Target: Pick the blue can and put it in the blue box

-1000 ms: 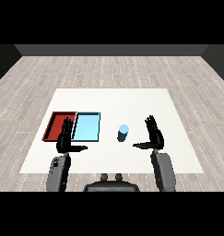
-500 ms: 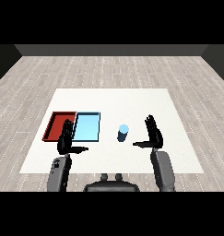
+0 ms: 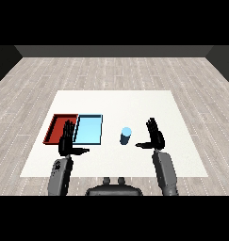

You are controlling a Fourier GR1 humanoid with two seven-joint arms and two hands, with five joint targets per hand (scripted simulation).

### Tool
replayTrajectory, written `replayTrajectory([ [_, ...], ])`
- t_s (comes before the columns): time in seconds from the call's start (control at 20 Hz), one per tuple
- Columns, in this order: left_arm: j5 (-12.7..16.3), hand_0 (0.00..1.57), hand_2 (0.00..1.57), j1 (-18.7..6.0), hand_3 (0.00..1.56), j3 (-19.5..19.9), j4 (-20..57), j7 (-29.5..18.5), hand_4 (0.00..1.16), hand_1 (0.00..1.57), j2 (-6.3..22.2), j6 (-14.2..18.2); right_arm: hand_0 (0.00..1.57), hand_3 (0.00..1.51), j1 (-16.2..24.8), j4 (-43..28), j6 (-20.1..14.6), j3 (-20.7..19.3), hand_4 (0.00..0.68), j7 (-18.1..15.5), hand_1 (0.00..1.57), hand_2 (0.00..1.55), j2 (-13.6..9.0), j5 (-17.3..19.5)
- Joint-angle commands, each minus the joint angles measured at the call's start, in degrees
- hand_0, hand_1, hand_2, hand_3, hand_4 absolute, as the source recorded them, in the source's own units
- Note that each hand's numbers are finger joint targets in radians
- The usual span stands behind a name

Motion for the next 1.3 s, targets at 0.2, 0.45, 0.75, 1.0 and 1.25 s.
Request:
replayTrajectory([
  [0.2,1.0,0.00,0.00,2.0,0.00,1.8,2.5,-4.2,0.00,0.00,1.2,-1.7,0.00,0.00,-3.4,6.4,-6.5,4.9,0.000,-1.6,0.00,0.00,2.3,-0.4],
  [0.45,1.4,0.00,0.00,2.5,0.00,0.0,-3.4,0.4,0.00,0.00,-0.1,-0.3,0.00,0.00,-6.0,13.4,-3.5,0.3,0.000,-2.7,0.00,0.00,2.3,-0.6],
  [0.75,1.8,0.00,0.00,-1.7,0.00,1.7,0.4,-0.3,0.00,0.00,0.5,0.4,0.00,0.00,-6.5,18.3,-2.6,1.8,0.000,-6.5,0.00,0.00,1.0,-1.5],
  [1.0,2.2,0.00,0.00,4.2,0.00,1.5,-2.4,-1.5,0.00,0.00,1.1,-1.6,0.00,0.00,-7.0,22.8,-5.2,5.8,0.000,-10.0,0.00,0.00,2.4,-4.0],
  [1.25,1.4,0.00,0.00,1.0,0.00,0.6,-4.0,1.6,0.00,0.00,0.7,0.5,0.00,0.00,-7.1,17.4,-6.2,6.6,0.000,-3.6,0.00,0.00,2.4,-3.1],
])
